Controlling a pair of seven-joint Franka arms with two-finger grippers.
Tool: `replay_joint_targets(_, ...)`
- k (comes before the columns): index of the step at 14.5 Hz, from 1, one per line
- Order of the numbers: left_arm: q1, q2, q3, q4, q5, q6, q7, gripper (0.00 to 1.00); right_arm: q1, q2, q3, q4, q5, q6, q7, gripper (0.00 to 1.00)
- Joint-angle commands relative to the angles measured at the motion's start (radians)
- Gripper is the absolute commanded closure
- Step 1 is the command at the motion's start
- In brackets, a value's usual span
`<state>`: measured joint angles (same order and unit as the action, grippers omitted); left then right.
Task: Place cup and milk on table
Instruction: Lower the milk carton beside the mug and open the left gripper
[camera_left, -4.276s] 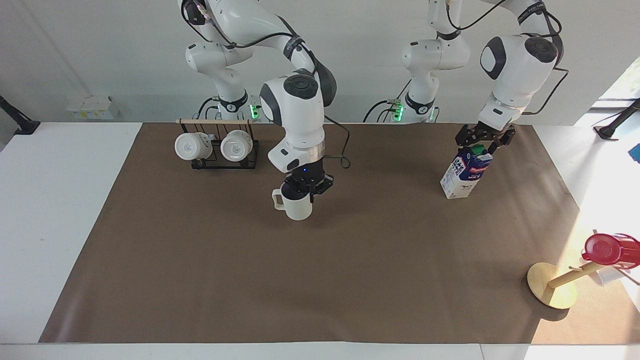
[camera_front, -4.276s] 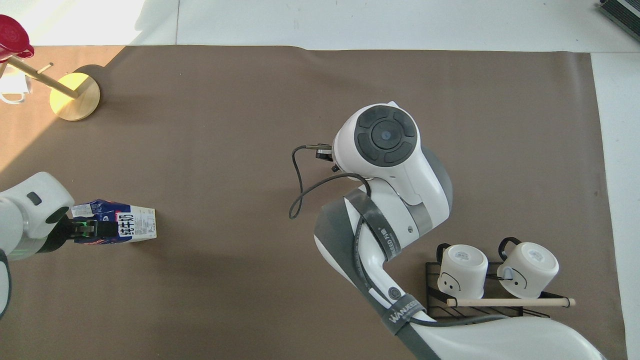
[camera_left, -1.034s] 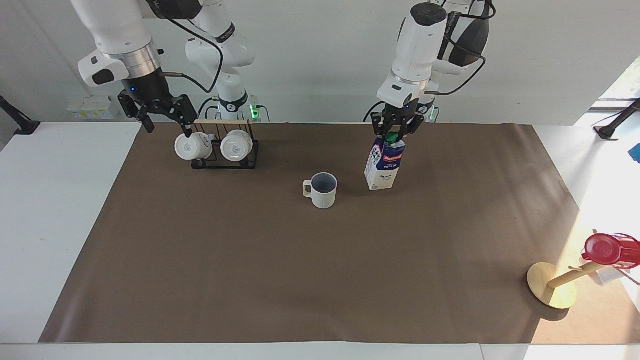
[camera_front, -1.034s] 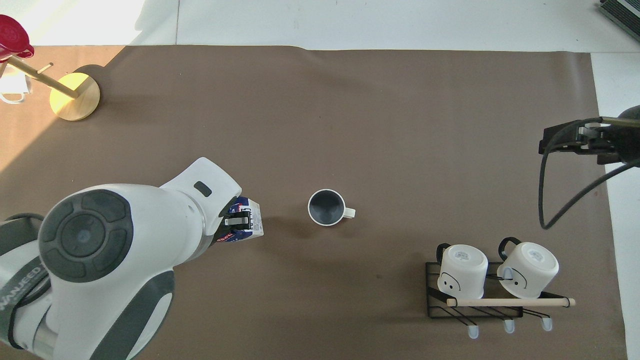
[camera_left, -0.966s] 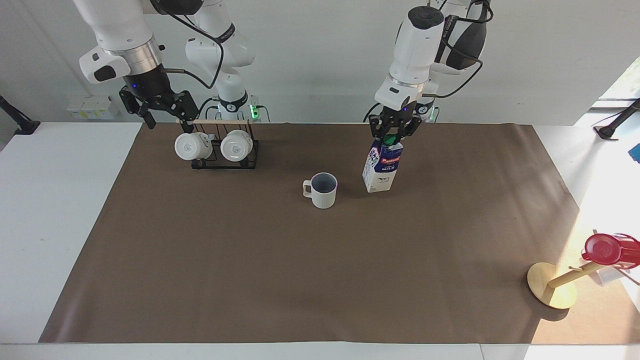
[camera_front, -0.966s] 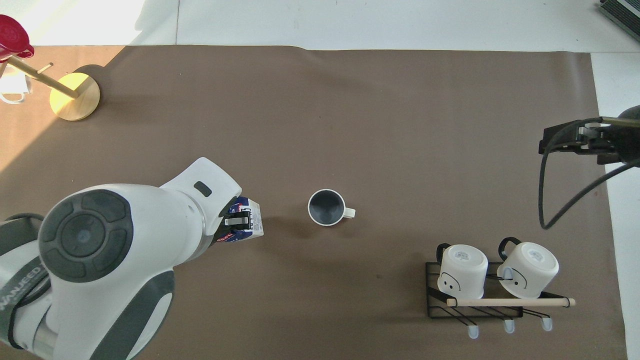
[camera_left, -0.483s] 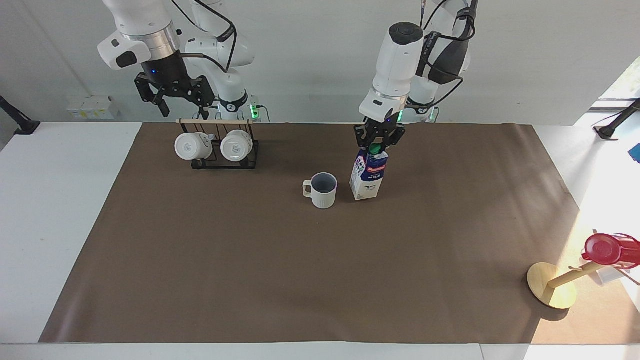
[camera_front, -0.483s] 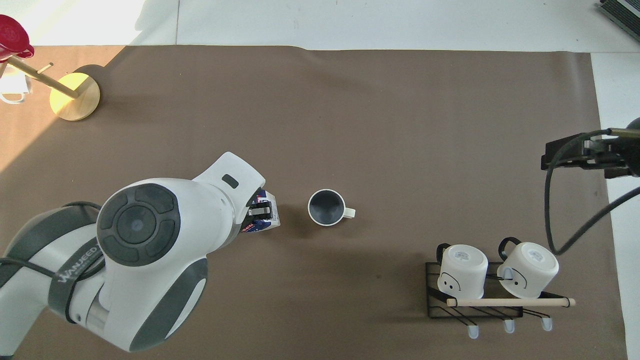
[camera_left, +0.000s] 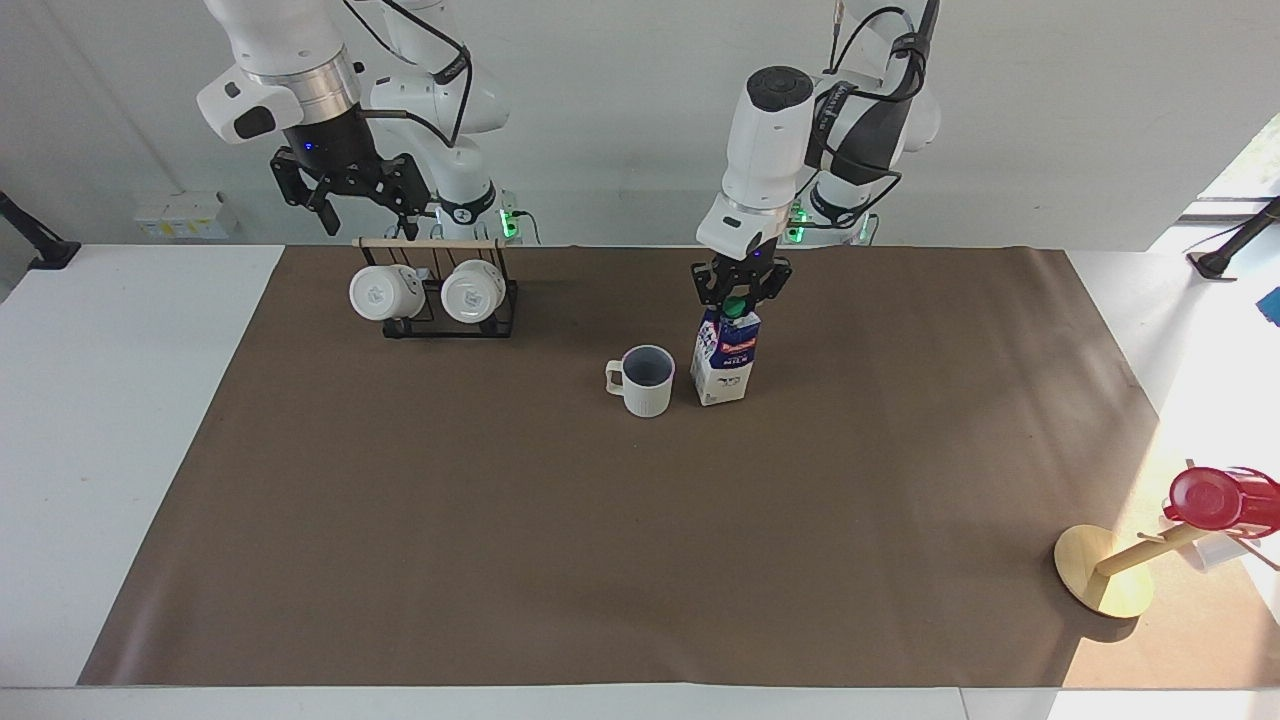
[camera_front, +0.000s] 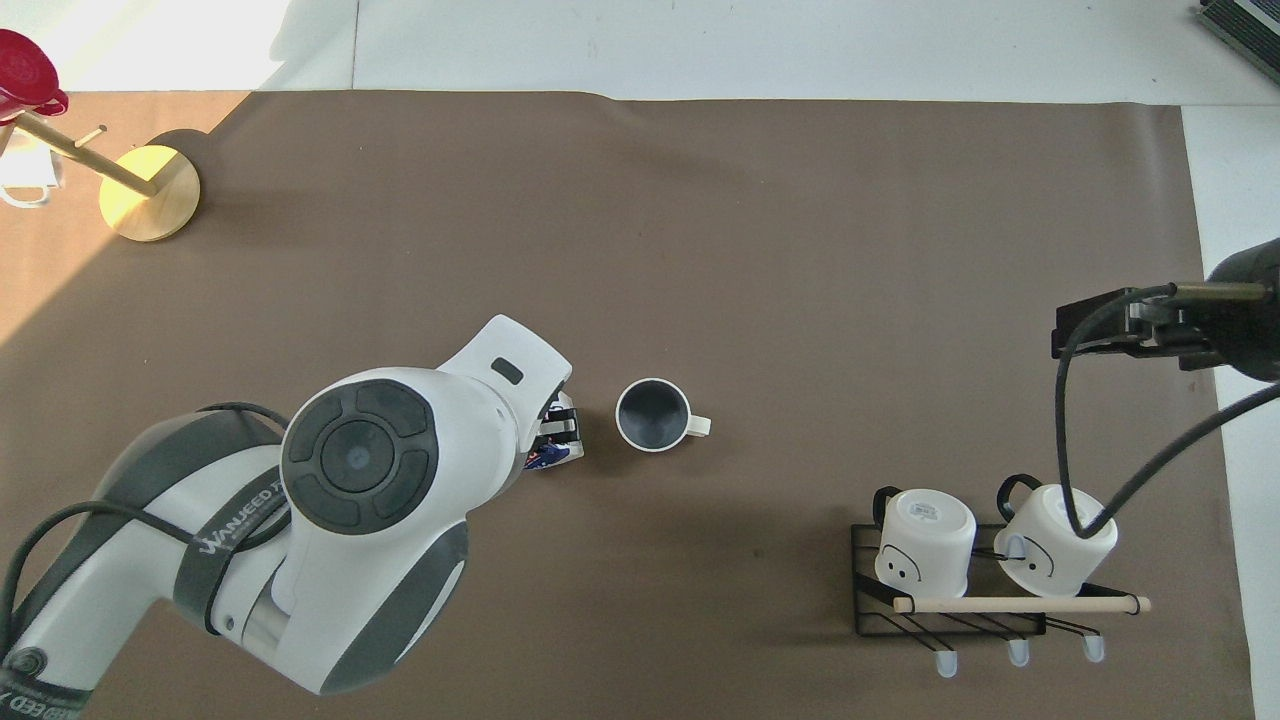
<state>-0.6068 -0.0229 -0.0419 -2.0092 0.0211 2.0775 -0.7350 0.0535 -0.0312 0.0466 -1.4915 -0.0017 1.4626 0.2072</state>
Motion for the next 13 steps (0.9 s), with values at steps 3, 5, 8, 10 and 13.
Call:
replay_joint_targets(3,-0.021,0.006,0.017,-0.019,0.028,0.044,-0.015,0.53,-0.006,-0.022,0.001,-0.023,0.005,0.005,-0.048,0.0)
replay_joint_targets(5,-0.021,0.006,0.017,-0.019,0.028,0.05,-0.011,0.46,-0.003,-0.024,0.001,-0.024,0.006,0.001,-0.034,0.0)
replay_joint_targets(8,-0.021,0.008,0.017,-0.017,0.03,0.042,0.003,0.16,-0.004,-0.024,0.003,-0.023,0.012,-0.002,-0.014,0.0)
replay_joint_targets(10,-0.019,0.005,0.017,0.0,0.028,0.023,0.002,0.0,-0.004,-0.024,0.001,-0.024,0.011,0.001,-0.012,0.0)
replay_joint_targets(13,-0.004,-0.012,0.023,0.07,0.028,-0.095,0.014,0.0,-0.004,-0.024,0.001,-0.024,0.012,0.001,-0.014,0.0)
